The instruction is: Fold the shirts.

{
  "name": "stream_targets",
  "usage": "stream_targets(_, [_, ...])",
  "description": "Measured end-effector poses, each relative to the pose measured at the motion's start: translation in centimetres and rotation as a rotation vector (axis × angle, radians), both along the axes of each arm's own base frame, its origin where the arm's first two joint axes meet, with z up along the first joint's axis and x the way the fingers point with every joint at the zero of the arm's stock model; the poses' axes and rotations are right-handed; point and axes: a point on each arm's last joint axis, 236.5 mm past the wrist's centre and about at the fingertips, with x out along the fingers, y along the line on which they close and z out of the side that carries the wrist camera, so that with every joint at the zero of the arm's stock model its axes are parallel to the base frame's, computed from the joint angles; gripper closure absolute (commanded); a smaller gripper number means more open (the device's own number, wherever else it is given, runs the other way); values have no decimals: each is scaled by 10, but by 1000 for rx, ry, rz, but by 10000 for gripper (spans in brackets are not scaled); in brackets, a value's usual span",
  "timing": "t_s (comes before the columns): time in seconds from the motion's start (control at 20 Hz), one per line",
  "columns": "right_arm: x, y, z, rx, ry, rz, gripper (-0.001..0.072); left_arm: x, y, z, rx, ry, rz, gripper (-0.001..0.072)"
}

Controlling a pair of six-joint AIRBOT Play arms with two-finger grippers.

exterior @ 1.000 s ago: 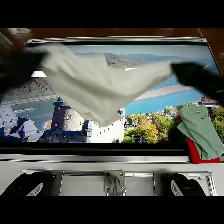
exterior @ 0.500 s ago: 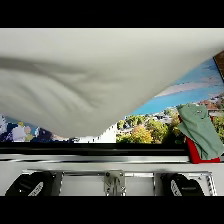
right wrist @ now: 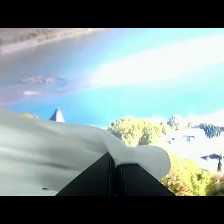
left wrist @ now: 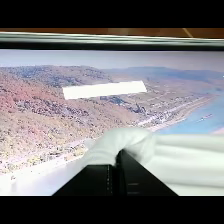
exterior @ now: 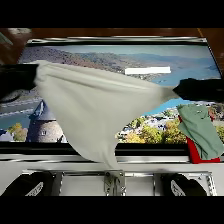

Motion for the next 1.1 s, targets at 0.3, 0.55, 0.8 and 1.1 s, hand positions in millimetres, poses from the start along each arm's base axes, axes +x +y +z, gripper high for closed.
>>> stream_targets(0.3, [70,-9,-143,19,282,-103,654,104,-46,-174,-93,352,17,655])
stream_targets(0.55, [83,2,-207,69,408,-101,654,90,-67,-272,-172,682,-3,-13])
stream_targets(0.8, [76,9,-220,74,452,-39,653,30,-34,-278,-136,983,-78,-12])
stream_targets(1.1, [60,14,-224,62,503,42,653,-97,-1,-305,-160,1242,-73,-11])
